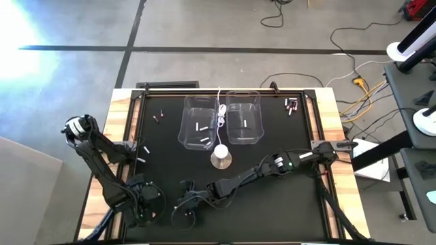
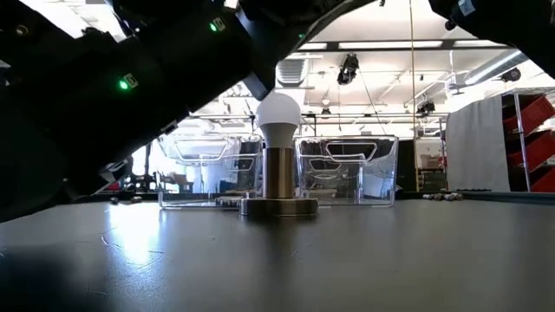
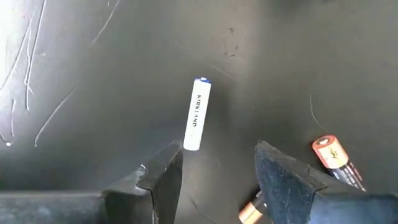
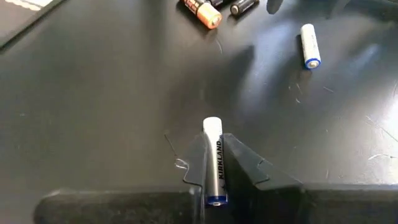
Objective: Sort batteries
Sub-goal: Put the white battery into the left transparent bin
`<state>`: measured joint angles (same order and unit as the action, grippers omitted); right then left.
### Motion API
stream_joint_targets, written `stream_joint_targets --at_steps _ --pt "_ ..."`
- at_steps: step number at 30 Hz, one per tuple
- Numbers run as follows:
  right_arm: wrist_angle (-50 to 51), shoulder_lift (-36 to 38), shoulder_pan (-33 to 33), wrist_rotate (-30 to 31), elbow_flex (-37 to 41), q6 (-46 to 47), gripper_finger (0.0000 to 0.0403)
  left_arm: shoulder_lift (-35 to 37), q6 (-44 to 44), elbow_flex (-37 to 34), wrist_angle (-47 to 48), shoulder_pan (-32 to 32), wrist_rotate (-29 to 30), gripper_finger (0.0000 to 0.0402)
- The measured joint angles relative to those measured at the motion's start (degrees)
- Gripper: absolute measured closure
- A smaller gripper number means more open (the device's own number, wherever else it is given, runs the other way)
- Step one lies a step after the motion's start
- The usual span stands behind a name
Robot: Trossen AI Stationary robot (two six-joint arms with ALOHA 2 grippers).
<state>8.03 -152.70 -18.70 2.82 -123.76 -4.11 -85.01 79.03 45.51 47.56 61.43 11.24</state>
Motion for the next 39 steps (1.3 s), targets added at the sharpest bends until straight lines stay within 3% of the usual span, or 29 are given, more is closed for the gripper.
stream_joint_targets --at_steps 10,15,21,25,28,32,39 --pt "13.59 0.25 -0.59 -0.31 -10.55 -2.09 0.0377 -0.02 -0.47 -0.65 0.12 -0.02 0.23 0.0223" --pt "22.73 5.66 -0.25 0.15 -10.41 -5.57 0.0376 -0.02 -0.21 -0.65 -0.39 -0.02 0.22 0.0223" --pt "32.97 15.52 2.45 10.24 -10.83 -9.77 0.0376 -0.02 -0.26 -0.65 -1.09 -0.02 0.23 0.0223" --pt "35.22 19.26 5.79 17.69 -10.81 -13.75 0.0376 -0.05 -0.29 -0.65 -1.08 -0.01 0.33 0.0223" --pt "35.22 21.36 9.83 19.60 -10.81 -15.22 0.0376 -0.07 -0.29 -0.65 -1.08 0.00 0.42 0.0223" --pt "33.91 22.10 16.19 18.99 -10.85 -14.87 0.0376 -0.07 -0.31 -0.65 -1.08 0.00 1.35 0.0223" --pt "32.39 18.40 27.44 5.27 -10.85 -7.47 0.0376 -0.09 -0.33 -0.65 -1.03 -0.01 2.34 0.0223"
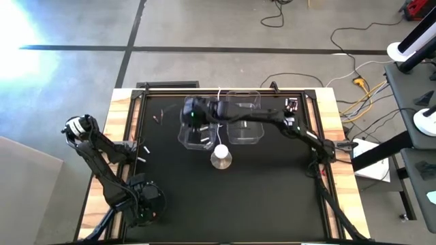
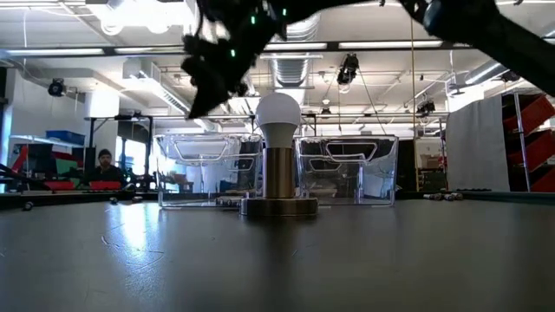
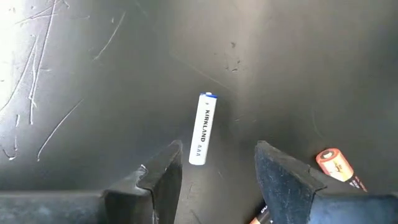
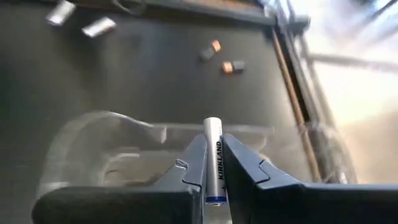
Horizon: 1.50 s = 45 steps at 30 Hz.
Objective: Sort batteries
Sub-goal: Put the white battery into the left transparent bin
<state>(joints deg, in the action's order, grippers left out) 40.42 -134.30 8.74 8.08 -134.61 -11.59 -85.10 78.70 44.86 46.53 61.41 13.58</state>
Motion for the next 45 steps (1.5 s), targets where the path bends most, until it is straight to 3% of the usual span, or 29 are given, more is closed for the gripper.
stream_joint_targets --at_steps 7,15,39,45 --pt "3.87 -3.96 6.67 -3.41 0.00 7.54 0.0376 0.00 0.55 0.00 -0.18 0.01 -0.01 0.0223" --pt "4.81 -7.58 7.15 -8.56 0.00 6.10 0.0376 0.00 1.38 0.00 -0.27 -0.01 -0.04 0.0223" --pt "4.41 -11.91 9.30 -7.99 0.00 1.56 0.0376 0.00 2.91 0.00 -0.48 0.04 -2.36 0.0223" --pt "4.89 -11.98 9.30 -8.01 0.00 1.95 0.0351 0.00 2.92 0.00 -0.54 0.04 -2.32 0.0223"
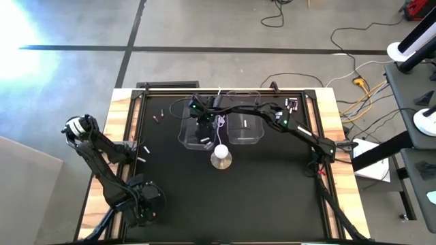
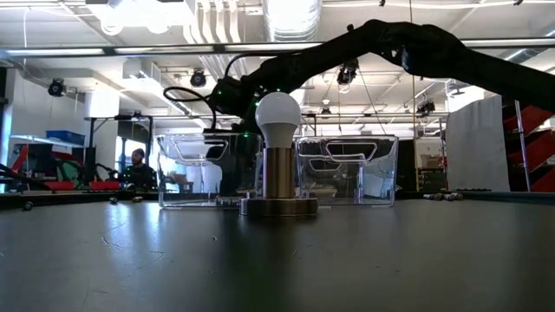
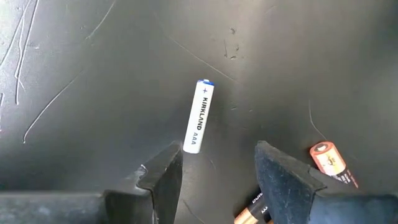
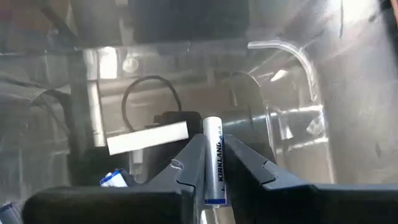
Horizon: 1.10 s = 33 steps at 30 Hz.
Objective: Sort batteries
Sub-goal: Put the white battery into the left transparent bin
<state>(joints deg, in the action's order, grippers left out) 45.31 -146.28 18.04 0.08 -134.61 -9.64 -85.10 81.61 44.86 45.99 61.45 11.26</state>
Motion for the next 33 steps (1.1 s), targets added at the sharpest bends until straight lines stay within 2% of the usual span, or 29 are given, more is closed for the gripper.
stream_joint_targets --at_steps 5,8,16,20,26,30,33 --pt "1.08 0.28 -0.40 1.48 -0.02 0.19 0.0301 0.00 0.03 0.00 -0.08 0.00 0.05 0.0223" --pt "5.32 2.06 -1.12 2.71 -0.11 -2.23 0.0266 0.00 -1.35 -0.01 -0.23 0.00 0.08 0.0223" --pt "11.92 13.61 -7.89 15.78 -0.39 -6.94 0.0205 0.00 -9.06 -1.16 -0.25 0.00 2.91 0.0223" --pt "13.13 19.49 -12.98 16.94 -0.38 -5.50 0.0201 0.00 -9.54 -2.78 -0.87 0.00 3.33 0.0223" --pt "14.52 25.37 -20.38 17.05 -0.33 -1.83 0.0216 0.29 -10.10 -6.72 -9.09 0.00 3.28 0.0233" --pt "18.51 26.67 -24.48 17.05 -0.22 1.13 0.0230 0.28 -9.49 -7.12 -10.14 0.00 2.98 0.0265" --pt "23.88 26.69 -27.44 17.54 0.47 5.21 0.0247 0.24 -8.83 -7.76 -11.68 0.00 2.74 0.0312"
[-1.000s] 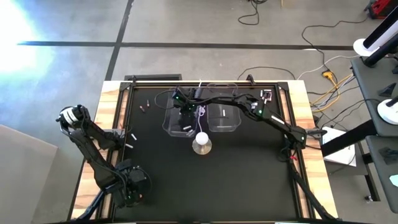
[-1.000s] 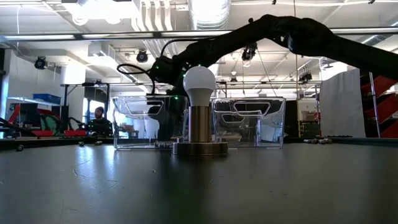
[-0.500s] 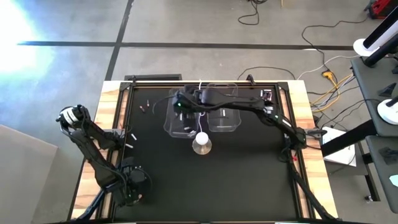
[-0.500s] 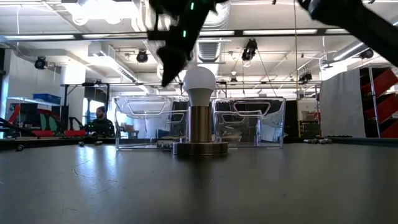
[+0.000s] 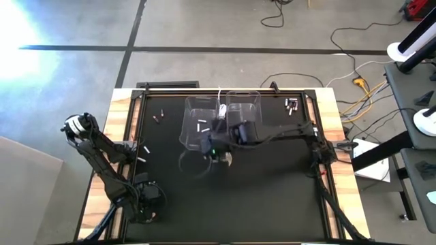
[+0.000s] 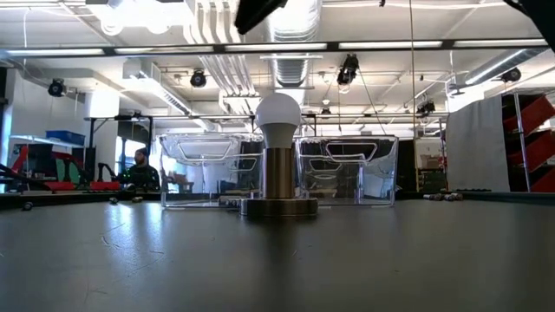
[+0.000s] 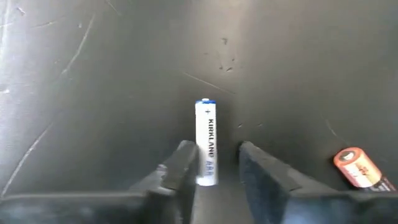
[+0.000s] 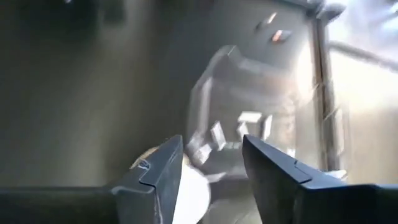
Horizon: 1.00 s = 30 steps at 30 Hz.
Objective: Sort batteries
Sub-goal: Put the white battery into the left transparent bin
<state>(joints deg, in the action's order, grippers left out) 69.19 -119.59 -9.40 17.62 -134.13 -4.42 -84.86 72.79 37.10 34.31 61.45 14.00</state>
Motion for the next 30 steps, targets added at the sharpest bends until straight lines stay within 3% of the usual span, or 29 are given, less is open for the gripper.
stream_joint_targets --at_steps 4,9,13,17,26,30 --pt "-0.02 -0.41 -4.53 4.44 6.87 5.31 0.0272 0.07 1.82 -1.37 -0.86 0.09 1.33 0.0382" --pt "-7.75 -0.51 -10.67 8.00 20.75 14.58 0.0295 -0.15 1.02 -1.58 -2.26 0.48 5.42 0.0378" --pt "-23.03 -0.55 -16.80 8.05 32.24 21.19 0.0306 -0.40 -1.14 0.04 -1.90 0.40 7.96 0.0386" --pt "-40.59 -0.55 -22.49 8.80 39.80 22.47 0.0310 0.12 -4.43 4.07 -1.78 -0.20 14.05 0.0391" --pt "-87.08 -0.55 -28.96 25.28 59.33 22.25 0.0288 5.50 -19.25 14.60 -0.78 -6.75 29.97 0.0394" --pt "-94.32 -0.12 -29.43 25.91 66.44 20.40 0.0271 8.35 -29.20 20.28 2.96 -14.98 31.35 0.0394"
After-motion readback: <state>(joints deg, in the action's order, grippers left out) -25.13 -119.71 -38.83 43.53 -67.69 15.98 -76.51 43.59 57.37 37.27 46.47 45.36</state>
